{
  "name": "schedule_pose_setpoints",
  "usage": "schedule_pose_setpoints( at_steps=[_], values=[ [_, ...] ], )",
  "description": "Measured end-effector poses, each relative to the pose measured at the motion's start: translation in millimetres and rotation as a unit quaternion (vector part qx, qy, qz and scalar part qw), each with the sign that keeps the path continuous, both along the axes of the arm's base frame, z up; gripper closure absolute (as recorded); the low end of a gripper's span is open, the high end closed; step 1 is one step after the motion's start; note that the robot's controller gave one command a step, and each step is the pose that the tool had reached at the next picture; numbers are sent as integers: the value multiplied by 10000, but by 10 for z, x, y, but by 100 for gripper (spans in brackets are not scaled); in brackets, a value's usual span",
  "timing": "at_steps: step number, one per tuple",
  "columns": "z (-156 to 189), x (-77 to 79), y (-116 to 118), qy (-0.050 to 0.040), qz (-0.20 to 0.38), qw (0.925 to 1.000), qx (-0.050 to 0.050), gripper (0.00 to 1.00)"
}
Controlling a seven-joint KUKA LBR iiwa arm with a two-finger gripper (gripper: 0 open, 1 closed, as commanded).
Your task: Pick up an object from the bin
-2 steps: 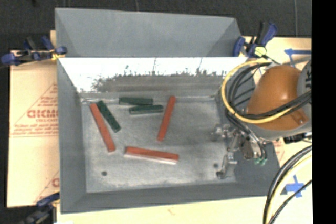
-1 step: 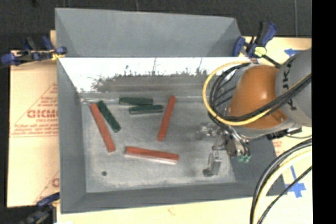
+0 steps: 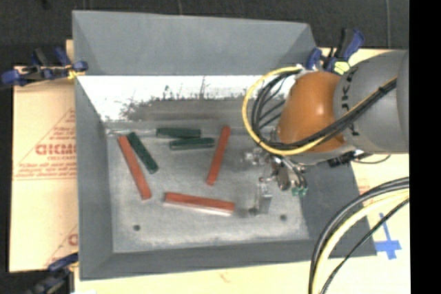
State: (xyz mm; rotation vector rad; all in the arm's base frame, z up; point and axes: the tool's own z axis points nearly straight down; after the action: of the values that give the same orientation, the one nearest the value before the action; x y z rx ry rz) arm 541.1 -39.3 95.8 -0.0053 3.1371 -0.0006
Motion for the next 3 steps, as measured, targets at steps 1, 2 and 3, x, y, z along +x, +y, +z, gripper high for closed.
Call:
schedule_pose_setpoints(
  at_steps=[1, 2, 3],
  values=[
    [-111, 34, 182, -30, 116, 9999, -4, 0],
    [-256, -442, 806, 9, 479, 9989, 1, 100],
    [-256, -441, 803, 9, 485, 9988, -2, 100]
  ],
)
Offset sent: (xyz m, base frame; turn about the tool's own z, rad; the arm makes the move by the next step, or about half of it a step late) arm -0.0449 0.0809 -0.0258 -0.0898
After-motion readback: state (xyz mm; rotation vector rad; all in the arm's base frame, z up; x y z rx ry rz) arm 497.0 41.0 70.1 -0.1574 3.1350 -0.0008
